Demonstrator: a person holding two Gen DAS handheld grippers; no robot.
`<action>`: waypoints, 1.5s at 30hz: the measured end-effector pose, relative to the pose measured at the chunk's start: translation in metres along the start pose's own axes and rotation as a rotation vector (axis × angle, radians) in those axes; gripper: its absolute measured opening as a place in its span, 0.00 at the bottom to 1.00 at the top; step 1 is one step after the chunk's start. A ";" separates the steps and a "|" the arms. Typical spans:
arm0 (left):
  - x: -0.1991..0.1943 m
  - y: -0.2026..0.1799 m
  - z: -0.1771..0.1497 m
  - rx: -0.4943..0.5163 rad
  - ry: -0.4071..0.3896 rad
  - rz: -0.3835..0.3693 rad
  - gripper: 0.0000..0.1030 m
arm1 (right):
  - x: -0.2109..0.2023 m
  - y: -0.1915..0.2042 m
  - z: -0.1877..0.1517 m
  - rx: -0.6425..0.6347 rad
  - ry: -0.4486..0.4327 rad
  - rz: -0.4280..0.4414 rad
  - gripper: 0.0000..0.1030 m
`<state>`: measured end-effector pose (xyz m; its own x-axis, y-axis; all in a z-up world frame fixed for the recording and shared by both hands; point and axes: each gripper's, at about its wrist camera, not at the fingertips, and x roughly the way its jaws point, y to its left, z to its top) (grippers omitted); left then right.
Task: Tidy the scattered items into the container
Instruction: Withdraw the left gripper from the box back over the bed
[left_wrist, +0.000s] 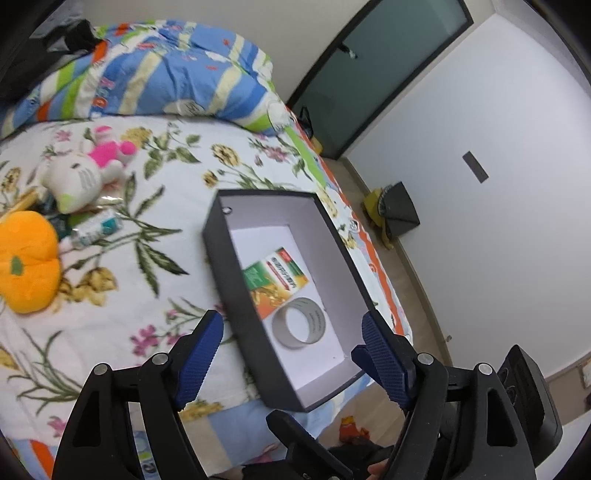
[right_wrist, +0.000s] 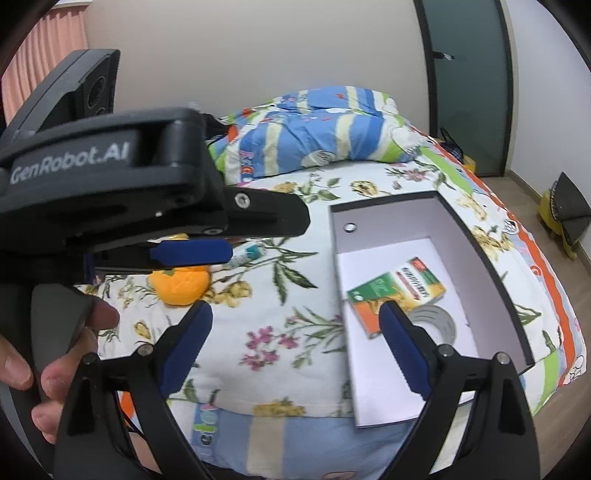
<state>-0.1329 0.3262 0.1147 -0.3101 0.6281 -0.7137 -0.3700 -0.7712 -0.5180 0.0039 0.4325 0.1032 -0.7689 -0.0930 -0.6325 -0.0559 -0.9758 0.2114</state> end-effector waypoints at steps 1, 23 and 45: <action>-0.009 0.006 -0.001 -0.005 -0.008 0.004 0.76 | -0.001 0.008 0.001 -0.010 -0.002 -0.001 0.94; -0.189 0.187 -0.067 -0.051 -0.240 0.365 0.77 | 0.029 0.174 -0.021 -0.133 0.037 0.062 1.00; -0.196 0.287 -0.097 -0.128 -0.200 0.446 0.77 | 0.091 0.225 -0.039 -0.126 0.118 0.069 1.00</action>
<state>-0.0930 -0.0280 0.0598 -0.5802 0.2324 -0.7806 -0.0563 -0.9676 -0.2462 -0.0540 0.1969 0.0638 -0.6876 -0.1756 -0.7045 0.0800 -0.9827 0.1668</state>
